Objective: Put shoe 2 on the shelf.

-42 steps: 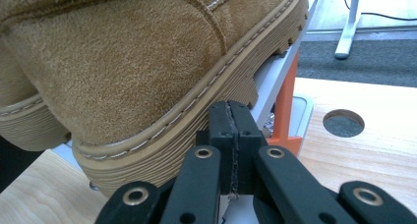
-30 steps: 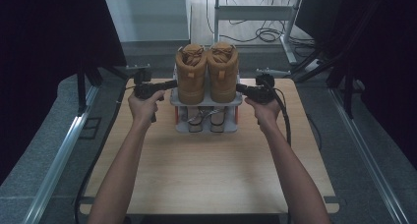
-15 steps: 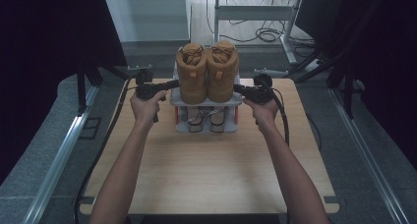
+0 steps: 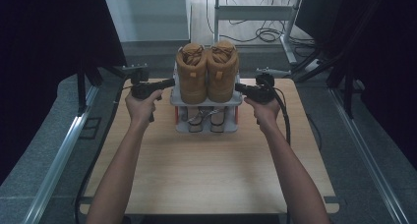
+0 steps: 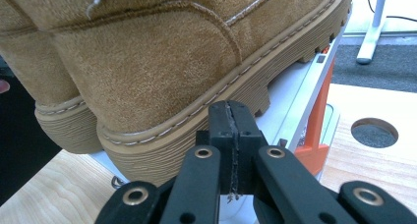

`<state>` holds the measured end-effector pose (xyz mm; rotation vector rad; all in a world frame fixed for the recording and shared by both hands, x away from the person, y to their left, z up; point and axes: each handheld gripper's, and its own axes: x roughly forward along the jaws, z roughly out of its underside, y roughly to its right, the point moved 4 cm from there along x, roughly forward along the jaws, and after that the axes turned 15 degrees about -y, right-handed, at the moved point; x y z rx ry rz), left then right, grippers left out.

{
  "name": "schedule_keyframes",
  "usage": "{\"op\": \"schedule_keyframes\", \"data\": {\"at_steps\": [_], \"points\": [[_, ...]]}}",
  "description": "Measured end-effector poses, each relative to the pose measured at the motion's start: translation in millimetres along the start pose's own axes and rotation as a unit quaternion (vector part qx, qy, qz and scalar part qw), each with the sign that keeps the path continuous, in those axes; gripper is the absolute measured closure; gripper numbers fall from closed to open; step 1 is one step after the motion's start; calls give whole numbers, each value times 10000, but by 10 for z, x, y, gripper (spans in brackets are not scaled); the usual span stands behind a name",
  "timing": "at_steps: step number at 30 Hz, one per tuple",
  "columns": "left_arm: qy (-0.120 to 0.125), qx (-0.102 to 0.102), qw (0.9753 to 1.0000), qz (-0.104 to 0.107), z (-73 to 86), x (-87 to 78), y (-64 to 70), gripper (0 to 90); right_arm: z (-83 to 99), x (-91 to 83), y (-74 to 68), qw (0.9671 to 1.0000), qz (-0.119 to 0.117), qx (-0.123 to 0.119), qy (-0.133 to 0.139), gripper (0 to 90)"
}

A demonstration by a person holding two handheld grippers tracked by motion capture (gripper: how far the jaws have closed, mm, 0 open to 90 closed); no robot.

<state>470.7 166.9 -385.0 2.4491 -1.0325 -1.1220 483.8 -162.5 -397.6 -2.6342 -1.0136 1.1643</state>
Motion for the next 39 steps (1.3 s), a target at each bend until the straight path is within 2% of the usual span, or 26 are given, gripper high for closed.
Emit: {"op": "schedule_keyframes", "data": {"at_steps": [8,19,21,23,26,29,36,39], "points": [[51,-71,9999,63,71,-51,-53,900,17,-71,22,9999,-42,43,102,897],[233,-5,9997,7,239,-193,-107,896,130,-251,100,9992,-174,59,345,886],[239,37,9997,-9,278,-215,-112,864,166,-287,119,9991,-174,22,383,861],[258,76,9996,-123,312,-231,-111,823,194,-309,133,9991,-147,-28,394,804],[345,129,9990,-265,360,-254,-122,703,240,-342,150,9990,-149,-59,423,693],[338,191,9986,-350,409,-274,-134,615,284,-379,155,9987,-187,-89,463,646],[252,261,9981,-505,585,-337,-157,510,410,-432,199,9986,-181,-104,493,604],[206,280,9981,-508,678,-362,-181,473,498,-455,225,9985,-198,-71,500,591]]}}
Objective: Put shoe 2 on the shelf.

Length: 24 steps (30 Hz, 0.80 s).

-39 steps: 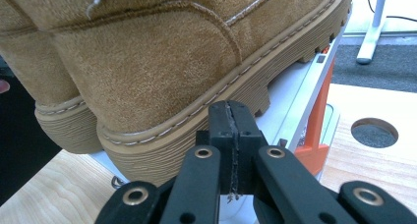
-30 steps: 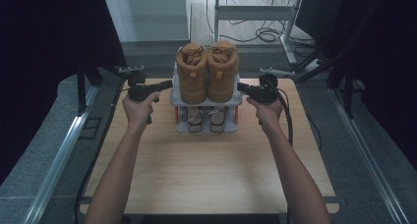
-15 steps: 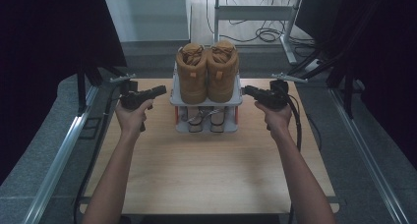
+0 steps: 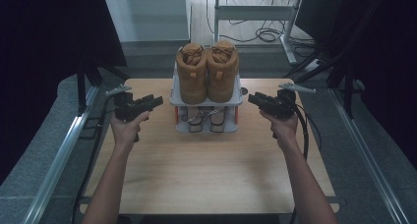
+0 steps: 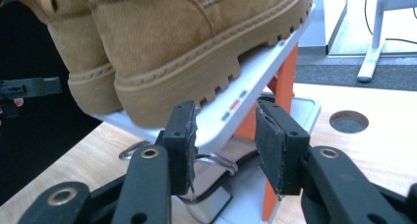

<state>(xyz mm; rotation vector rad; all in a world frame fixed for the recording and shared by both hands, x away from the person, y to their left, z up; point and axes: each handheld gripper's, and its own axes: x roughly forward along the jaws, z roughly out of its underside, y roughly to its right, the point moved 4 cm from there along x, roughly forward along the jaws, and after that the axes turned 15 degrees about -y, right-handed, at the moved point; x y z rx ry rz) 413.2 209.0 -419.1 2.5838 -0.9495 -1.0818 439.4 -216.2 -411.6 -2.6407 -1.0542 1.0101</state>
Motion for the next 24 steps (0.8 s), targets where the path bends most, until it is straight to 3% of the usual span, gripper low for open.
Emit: {"op": "schedule_keyframes", "data": {"at_steps": [9,19,24], "points": [[-217,147,9996,-102,371,-61,-43,417,327,-23,70,9999,84,-69,-108,562],[-597,294,9974,-283,795,15,-78,389,775,25,113,9995,152,-59,-267,543],[-649,151,9975,-246,943,41,-123,386,940,46,127,9992,193,-83,-334,541]]}}
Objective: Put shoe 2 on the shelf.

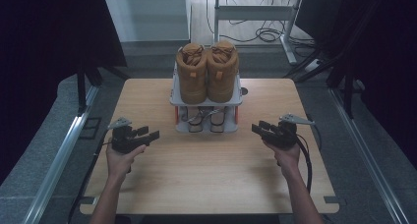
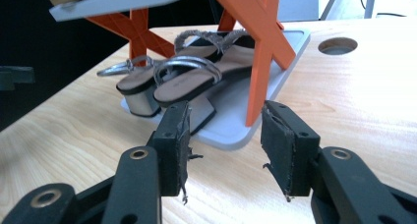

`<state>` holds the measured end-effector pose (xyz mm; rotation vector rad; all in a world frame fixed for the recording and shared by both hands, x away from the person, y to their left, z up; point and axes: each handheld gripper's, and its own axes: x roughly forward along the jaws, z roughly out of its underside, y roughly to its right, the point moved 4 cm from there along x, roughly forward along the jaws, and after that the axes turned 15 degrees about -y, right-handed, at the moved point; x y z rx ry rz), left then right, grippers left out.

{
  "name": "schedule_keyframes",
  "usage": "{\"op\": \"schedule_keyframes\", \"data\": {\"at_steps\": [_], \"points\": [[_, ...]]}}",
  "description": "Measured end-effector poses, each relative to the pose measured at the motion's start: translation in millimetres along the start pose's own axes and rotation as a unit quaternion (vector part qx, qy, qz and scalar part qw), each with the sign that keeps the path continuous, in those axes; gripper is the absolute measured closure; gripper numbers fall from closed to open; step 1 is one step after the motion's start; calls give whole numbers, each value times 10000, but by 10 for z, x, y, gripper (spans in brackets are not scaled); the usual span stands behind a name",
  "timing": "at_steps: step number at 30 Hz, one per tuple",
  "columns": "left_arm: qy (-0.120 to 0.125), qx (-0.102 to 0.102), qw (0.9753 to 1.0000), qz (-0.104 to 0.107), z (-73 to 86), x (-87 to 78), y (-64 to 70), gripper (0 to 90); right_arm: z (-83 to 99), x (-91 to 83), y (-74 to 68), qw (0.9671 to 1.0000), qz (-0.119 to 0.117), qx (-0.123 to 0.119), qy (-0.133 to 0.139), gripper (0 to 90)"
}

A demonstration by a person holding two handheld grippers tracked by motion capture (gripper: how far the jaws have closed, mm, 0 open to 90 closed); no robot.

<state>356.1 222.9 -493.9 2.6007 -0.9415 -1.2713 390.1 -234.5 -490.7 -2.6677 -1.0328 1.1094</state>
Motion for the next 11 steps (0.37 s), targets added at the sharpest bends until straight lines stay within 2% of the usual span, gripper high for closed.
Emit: {"op": "schedule_keyframes", "data": {"at_steps": [7,11], "points": [[55,-22,10000,33,7,0,-8,389,30,-42,12,9999,74,-84,46,528],[-9,42,10000,-29,30,28,9,382,63,-44,-6,10000,56,-38,-62,494]]}}
